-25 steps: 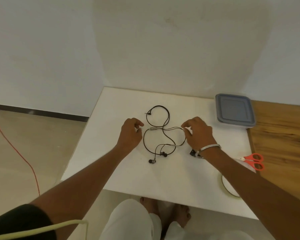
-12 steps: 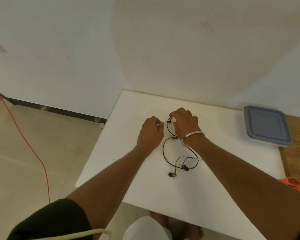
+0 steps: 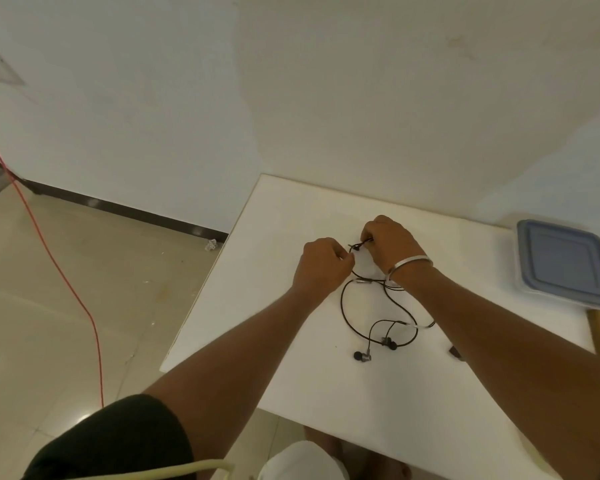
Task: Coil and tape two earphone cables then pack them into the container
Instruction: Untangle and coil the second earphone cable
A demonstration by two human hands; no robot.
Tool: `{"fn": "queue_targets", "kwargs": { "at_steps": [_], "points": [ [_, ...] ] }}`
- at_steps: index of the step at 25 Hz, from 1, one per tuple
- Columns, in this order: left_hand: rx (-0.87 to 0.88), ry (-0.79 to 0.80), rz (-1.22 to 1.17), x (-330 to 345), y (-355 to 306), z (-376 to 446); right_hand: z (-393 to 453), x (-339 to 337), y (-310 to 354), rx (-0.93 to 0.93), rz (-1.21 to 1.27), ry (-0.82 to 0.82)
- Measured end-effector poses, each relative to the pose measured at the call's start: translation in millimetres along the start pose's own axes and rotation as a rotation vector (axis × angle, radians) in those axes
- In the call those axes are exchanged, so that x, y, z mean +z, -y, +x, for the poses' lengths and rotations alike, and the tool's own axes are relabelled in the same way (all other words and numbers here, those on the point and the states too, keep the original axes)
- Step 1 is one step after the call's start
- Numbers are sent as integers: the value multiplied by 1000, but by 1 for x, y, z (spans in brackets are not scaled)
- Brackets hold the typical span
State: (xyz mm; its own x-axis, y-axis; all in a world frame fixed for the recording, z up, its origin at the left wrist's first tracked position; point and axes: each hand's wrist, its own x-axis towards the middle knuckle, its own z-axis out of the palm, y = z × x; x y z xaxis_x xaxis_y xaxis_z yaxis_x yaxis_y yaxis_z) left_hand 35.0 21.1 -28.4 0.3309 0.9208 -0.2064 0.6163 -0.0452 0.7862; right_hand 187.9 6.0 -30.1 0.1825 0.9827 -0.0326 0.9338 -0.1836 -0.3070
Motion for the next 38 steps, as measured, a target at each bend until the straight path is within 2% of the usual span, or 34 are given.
{"fn": "queue_targets", "kwargs": {
  "at_steps": [4,7,11,15,17,19,20,23,26,29,32,34,38],
  "points": [
    [-97,-63,15,-10,2,-1,-13,-10,-4,-31,71,-46],
    [-158,-50,-15,-18,3,-3,-27,-23,-6,-85,107,-100],
    [-221,-70,-170,-26,1,-4,-44,-43,-6,-186,133,-37],
    [-202,-9,-119,-35,-5,-9,-64,-75,0,-34,433,-139],
    [-174,95,81,-39,-17,-17,-71,-91,5,23,573,-208],
    [-50,101,315,-41,-35,-31,-79,-107,11,53,701,-254],
    [39,97,298,-44,-45,-39,-83,-115,16,58,754,-265],
    [421,178,6,-54,-77,-63,-99,-140,31,19,800,-287],
    [708,60,-106,-70,-111,-87,-117,-163,42,-70,637,-320],
    [834,24,62,-89,-136,-109,-134,-181,49,-196,377,-312],
    [746,114,211,-108,-148,-129,-148,-198,57,-237,330,-278],
    [638,205,197,-119,-154,-140,-156,-208,64,-259,321,-268],
    [166,528,-348,-139,-165,-157,-167,-222,80,-303,313,-283]
  ]
}}
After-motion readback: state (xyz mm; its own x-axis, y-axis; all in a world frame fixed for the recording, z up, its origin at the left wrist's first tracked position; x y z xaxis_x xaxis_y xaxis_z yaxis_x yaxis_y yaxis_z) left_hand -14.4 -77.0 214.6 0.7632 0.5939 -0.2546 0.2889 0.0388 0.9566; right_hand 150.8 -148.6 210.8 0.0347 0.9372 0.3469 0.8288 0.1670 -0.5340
